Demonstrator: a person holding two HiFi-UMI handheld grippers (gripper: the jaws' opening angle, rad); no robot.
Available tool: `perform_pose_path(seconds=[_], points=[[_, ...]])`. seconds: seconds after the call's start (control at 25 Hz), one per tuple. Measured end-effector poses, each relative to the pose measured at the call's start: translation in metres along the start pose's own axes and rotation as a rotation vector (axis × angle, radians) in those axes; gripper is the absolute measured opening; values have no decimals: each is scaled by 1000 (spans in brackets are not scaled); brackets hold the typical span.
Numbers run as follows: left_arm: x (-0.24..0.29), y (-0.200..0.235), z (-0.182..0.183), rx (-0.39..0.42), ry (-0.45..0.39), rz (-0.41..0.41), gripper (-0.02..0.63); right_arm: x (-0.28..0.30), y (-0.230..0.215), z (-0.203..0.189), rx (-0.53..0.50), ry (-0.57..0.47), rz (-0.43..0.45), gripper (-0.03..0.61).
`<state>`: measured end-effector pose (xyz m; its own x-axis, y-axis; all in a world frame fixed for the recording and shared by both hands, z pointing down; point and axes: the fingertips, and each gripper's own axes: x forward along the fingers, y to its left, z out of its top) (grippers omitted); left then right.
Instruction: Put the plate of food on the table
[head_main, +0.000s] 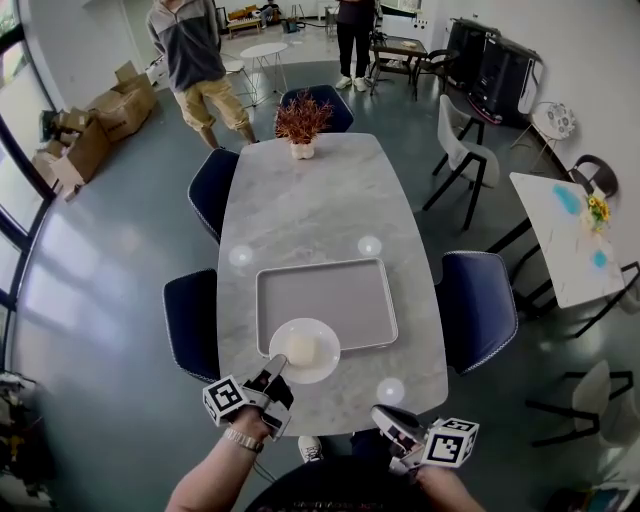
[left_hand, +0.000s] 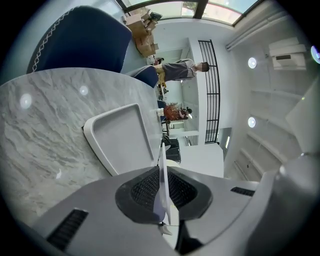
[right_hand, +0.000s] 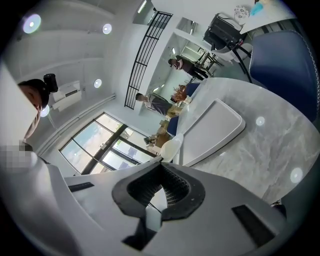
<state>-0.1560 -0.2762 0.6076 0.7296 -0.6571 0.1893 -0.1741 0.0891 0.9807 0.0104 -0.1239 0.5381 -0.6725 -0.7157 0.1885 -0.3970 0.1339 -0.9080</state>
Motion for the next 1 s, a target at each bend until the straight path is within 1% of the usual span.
perform_pose_path(seconds=[0.24,0.44,0.56,0.72,1.0], points=[[43,23,15,-25,-38,66,32,-3,-16,20,19,5,-10,11],[74,39,21,-53,-65,121,34,-16,-31,38,36,-10,-32,11],[88,47,26,-35,-75,149,33,-24,-39,46,45,-21,-52,11],[102,60,32,-34,-88,193,33,-28,-48,52,63,-27,-64,11],[125,79,38,-23,-97,265,34,-26,-59,51,107,-33,-59,11]])
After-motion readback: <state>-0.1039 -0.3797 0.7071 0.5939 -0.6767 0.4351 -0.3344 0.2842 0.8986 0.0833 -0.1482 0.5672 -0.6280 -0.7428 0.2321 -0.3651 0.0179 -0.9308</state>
